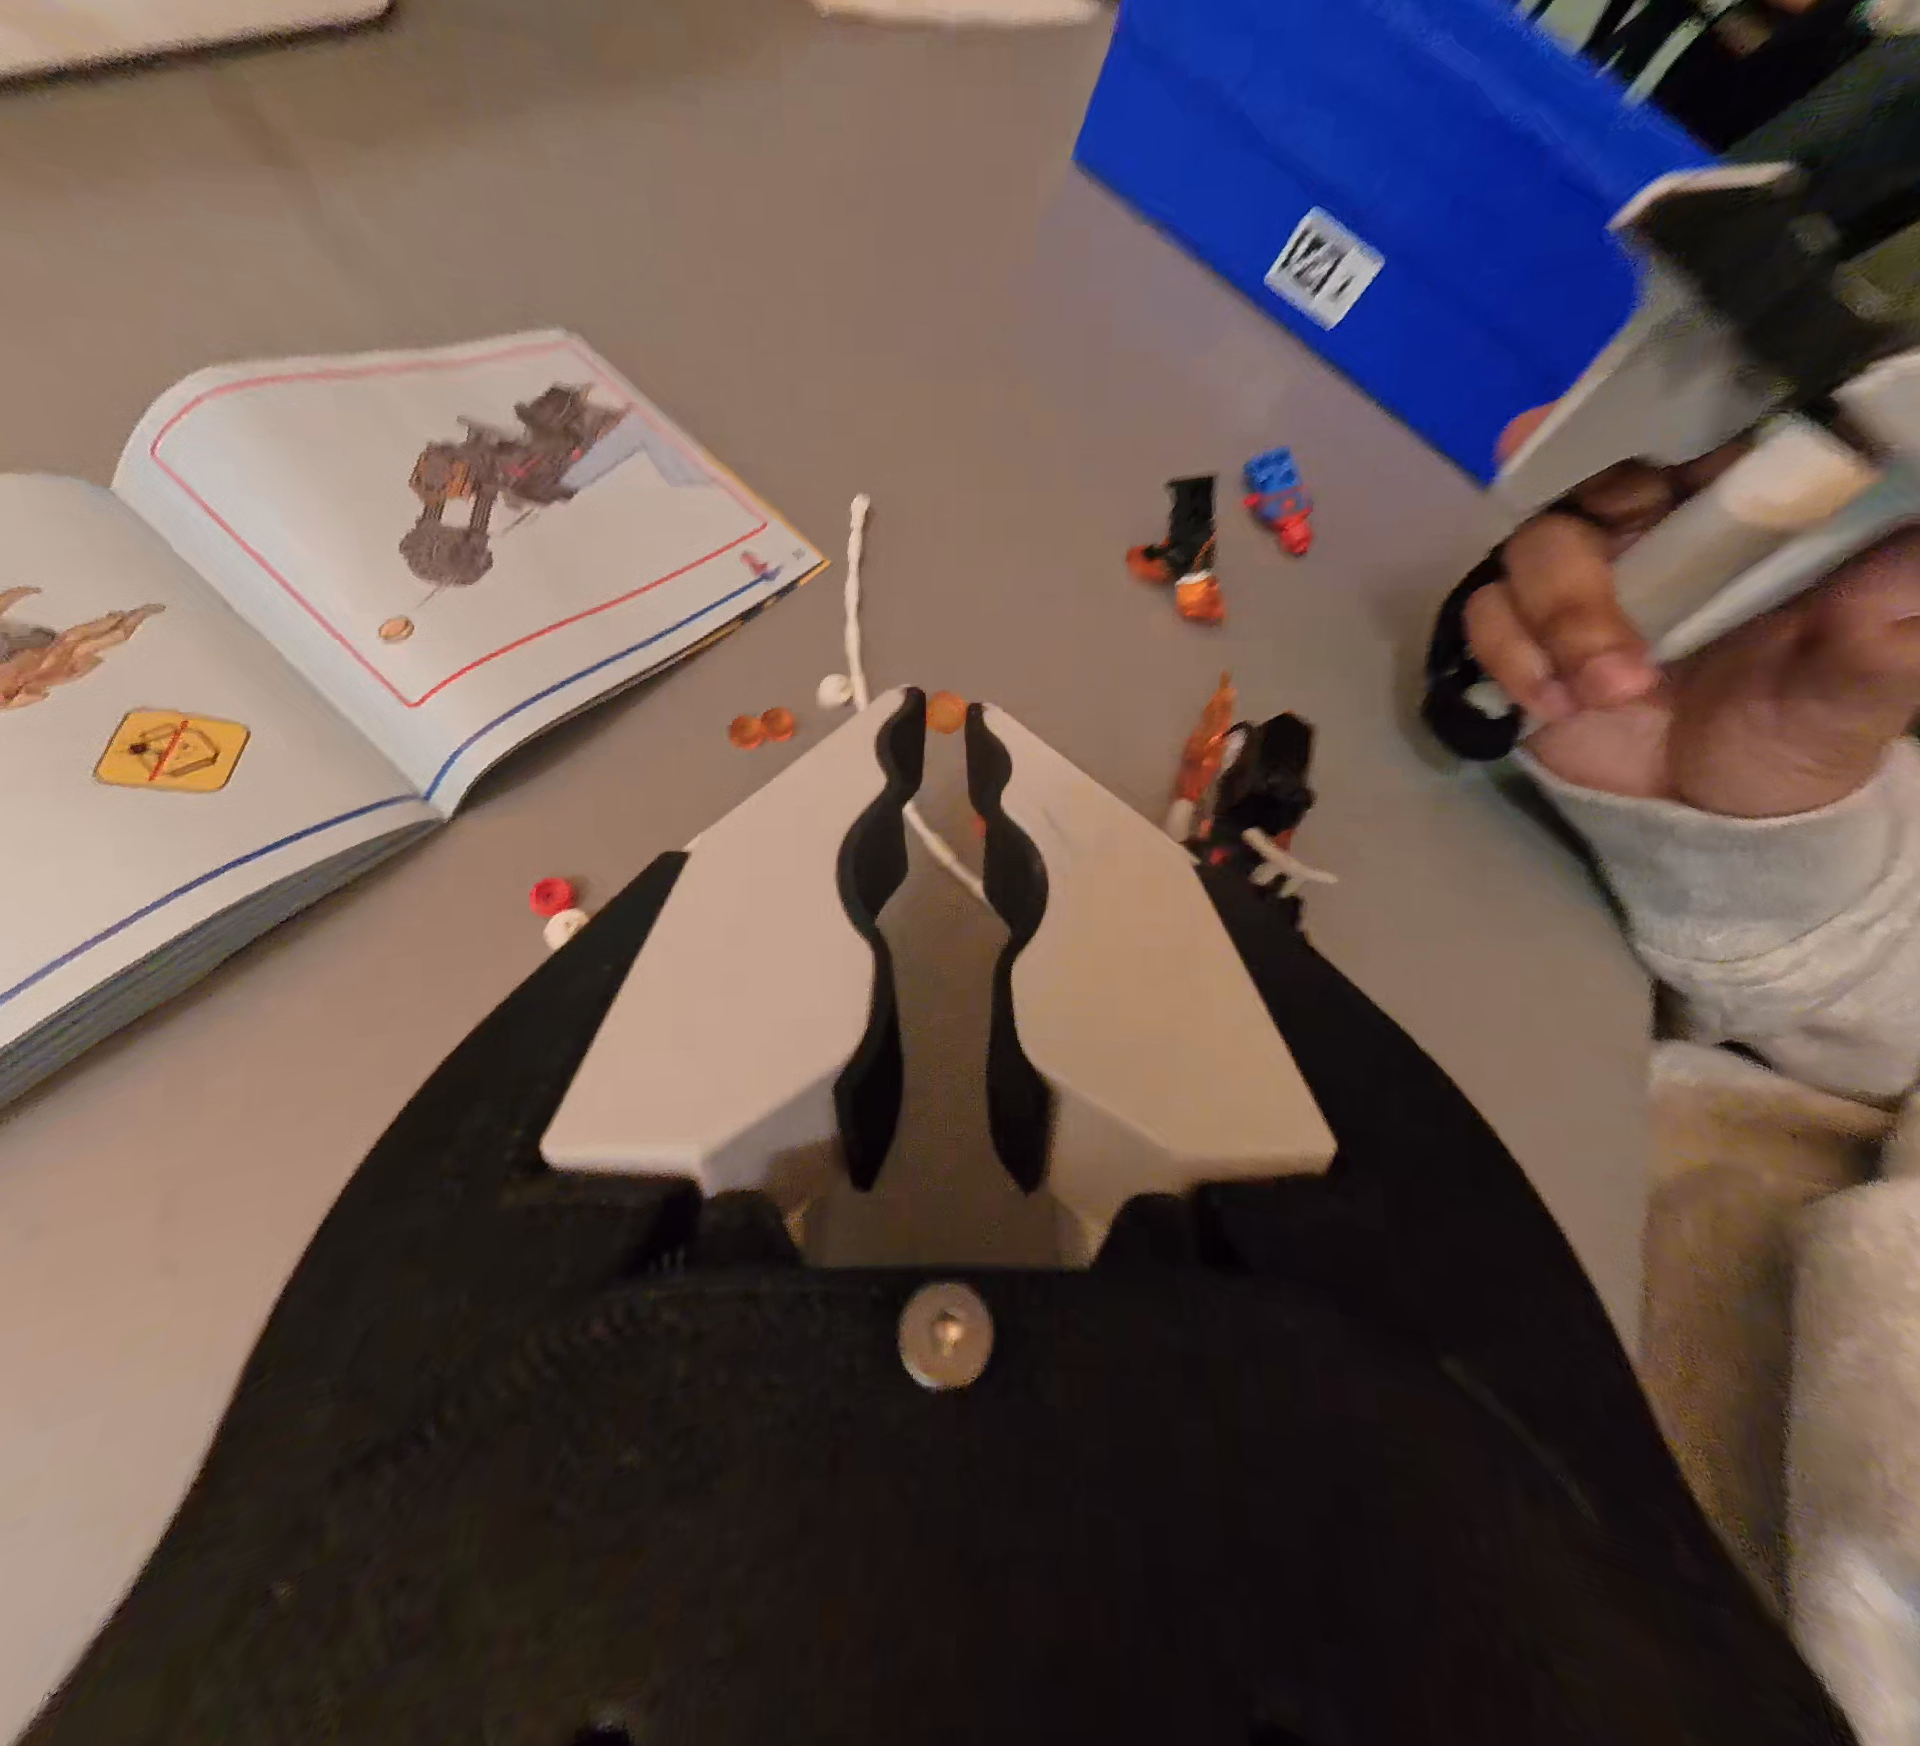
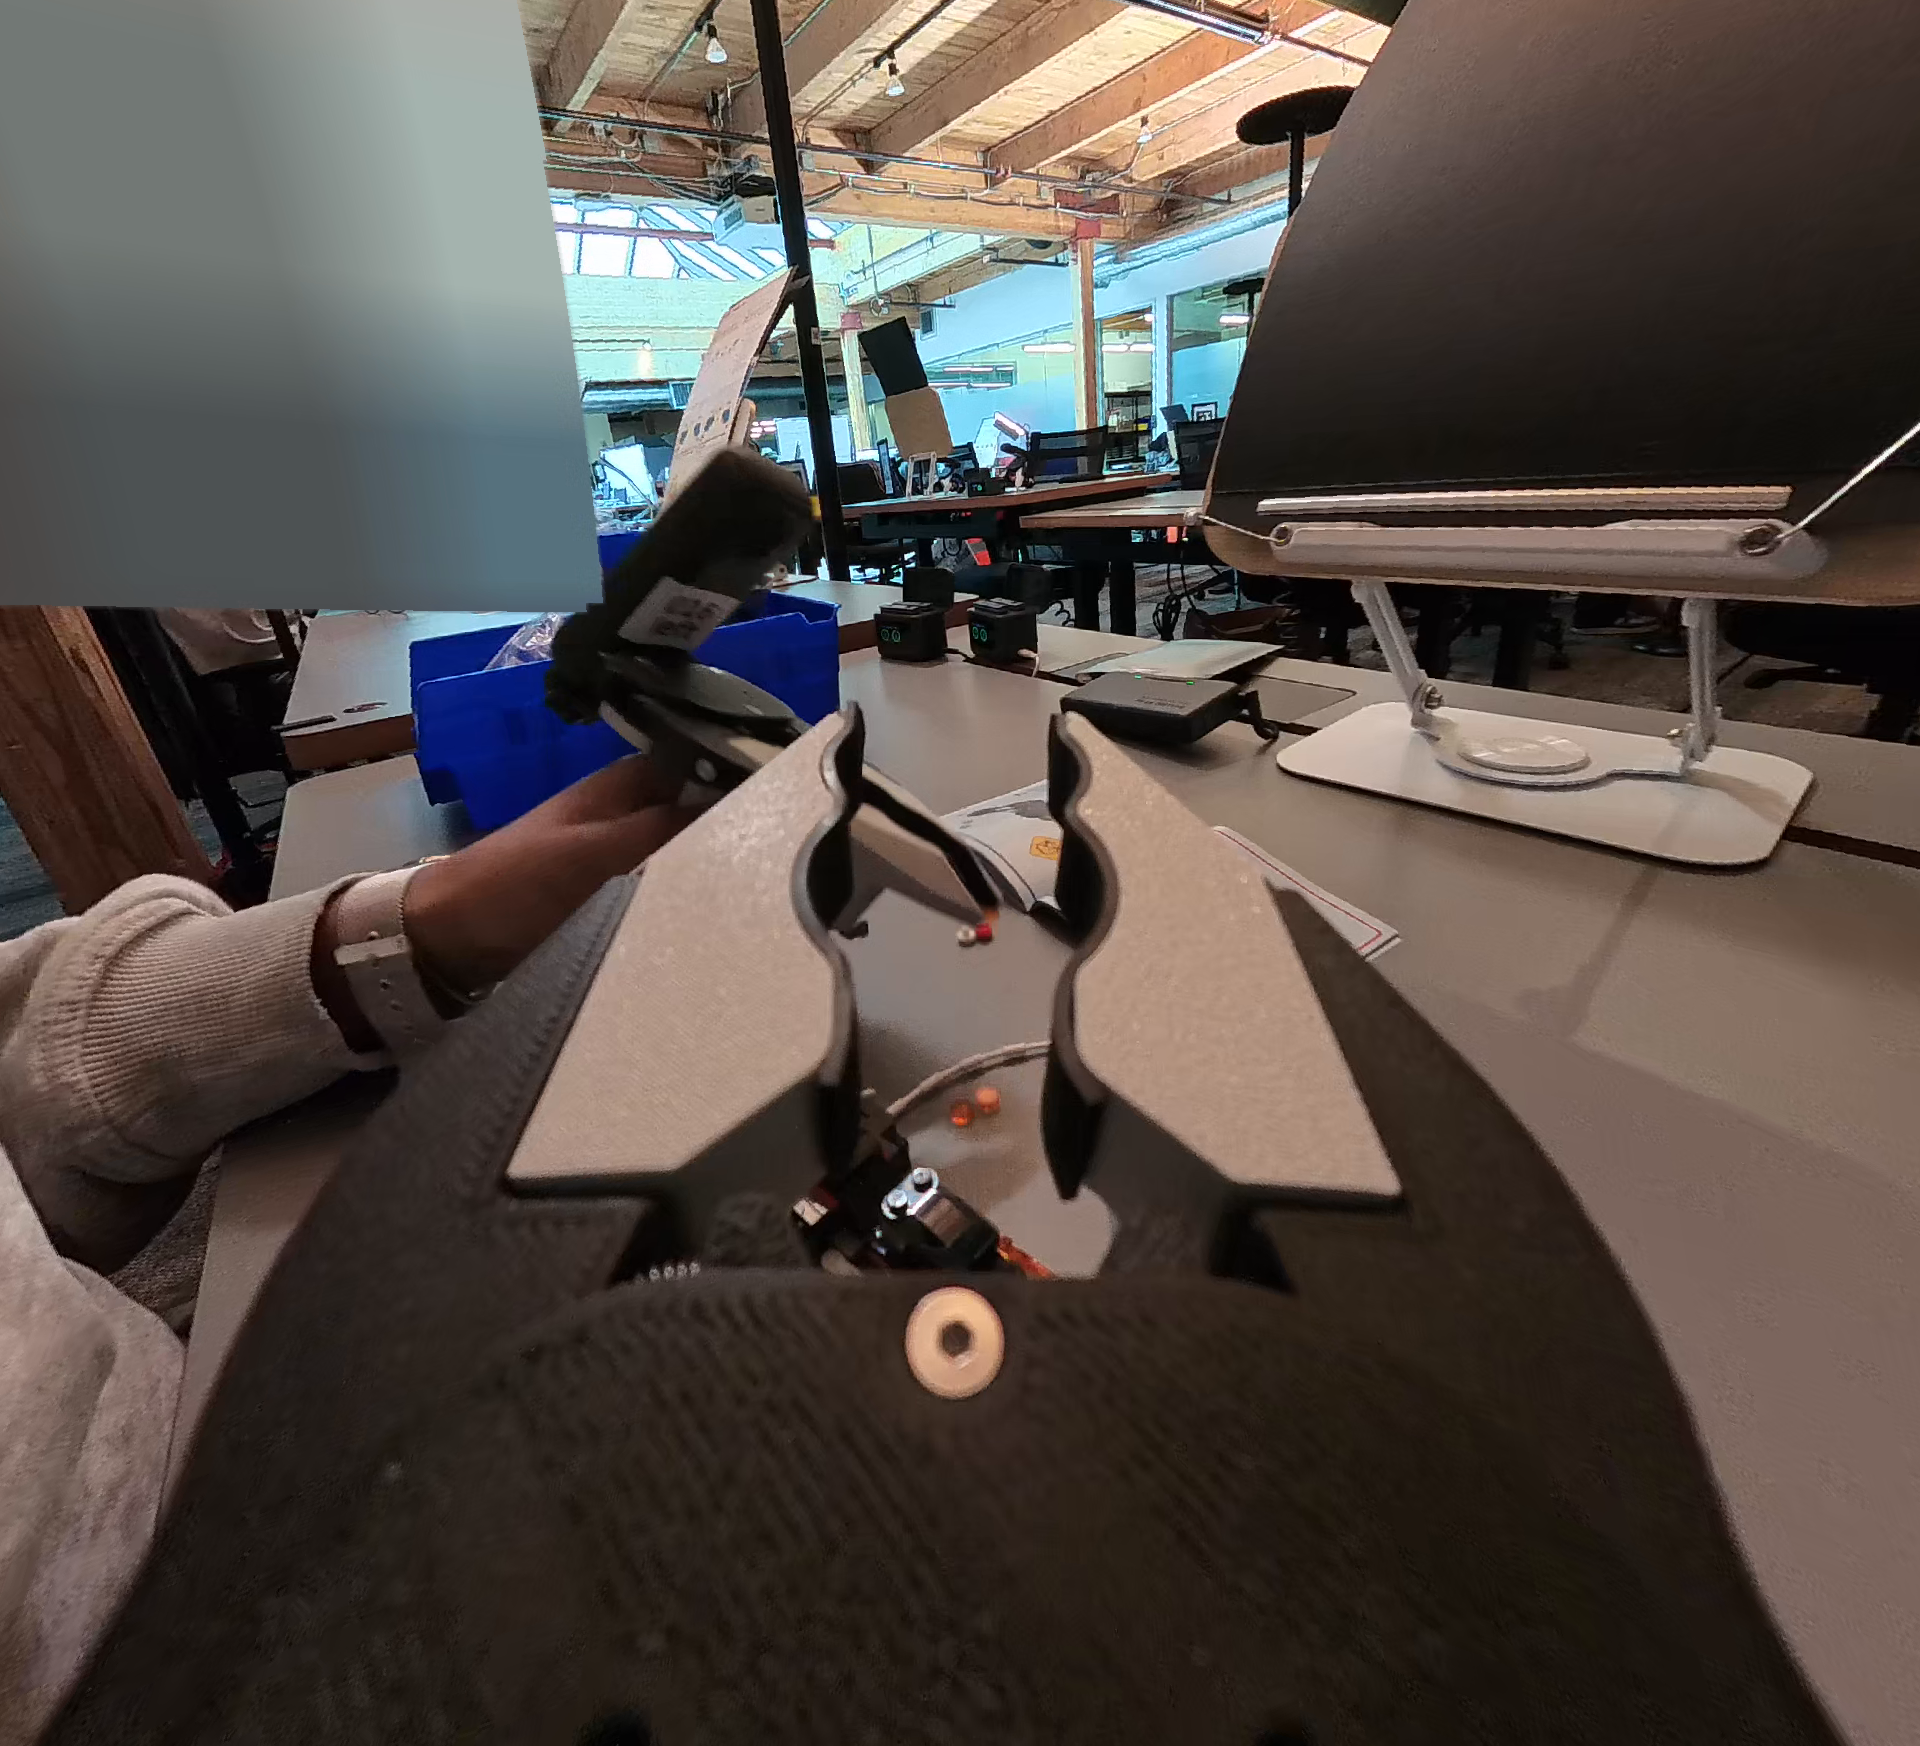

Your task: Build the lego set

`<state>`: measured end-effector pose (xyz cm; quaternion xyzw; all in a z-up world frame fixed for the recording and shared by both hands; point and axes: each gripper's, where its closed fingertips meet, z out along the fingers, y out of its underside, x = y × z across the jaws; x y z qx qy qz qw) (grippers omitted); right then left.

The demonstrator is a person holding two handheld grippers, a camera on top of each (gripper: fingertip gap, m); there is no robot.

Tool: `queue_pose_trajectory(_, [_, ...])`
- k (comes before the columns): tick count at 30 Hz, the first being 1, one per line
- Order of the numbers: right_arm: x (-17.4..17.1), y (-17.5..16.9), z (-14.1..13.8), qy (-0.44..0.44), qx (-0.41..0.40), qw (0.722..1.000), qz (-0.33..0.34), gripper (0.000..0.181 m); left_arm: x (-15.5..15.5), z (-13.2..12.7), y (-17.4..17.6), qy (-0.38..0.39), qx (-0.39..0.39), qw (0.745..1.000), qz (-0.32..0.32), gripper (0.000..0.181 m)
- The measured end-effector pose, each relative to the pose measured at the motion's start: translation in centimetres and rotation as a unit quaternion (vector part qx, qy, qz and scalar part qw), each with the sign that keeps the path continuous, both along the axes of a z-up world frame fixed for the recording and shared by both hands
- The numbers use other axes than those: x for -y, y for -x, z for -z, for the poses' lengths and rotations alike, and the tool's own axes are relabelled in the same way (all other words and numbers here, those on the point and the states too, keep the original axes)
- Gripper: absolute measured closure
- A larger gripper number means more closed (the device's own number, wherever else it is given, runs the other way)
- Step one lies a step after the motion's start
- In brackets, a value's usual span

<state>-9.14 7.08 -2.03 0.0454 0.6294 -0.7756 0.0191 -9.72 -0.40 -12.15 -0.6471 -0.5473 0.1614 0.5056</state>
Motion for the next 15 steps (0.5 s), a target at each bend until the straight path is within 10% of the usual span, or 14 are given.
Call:
queue_pose_trajectory(9, [0.2, -0.1, 0.3, -0.012, -0.008, 1.000, 0.004, 0.150, -2.1, -5.9, -3.3, -0.177, -0.116, 0.977, 0.028, 0.176])
queue_pose_trajectory(15, [1.7, -2.2, 1.6, -0.079, -0.116, 0.990, 0.023, 0.155, -2.7, -9.2, -5.0, -0.392, -0.156, 0.905, 0.063, 0.176])
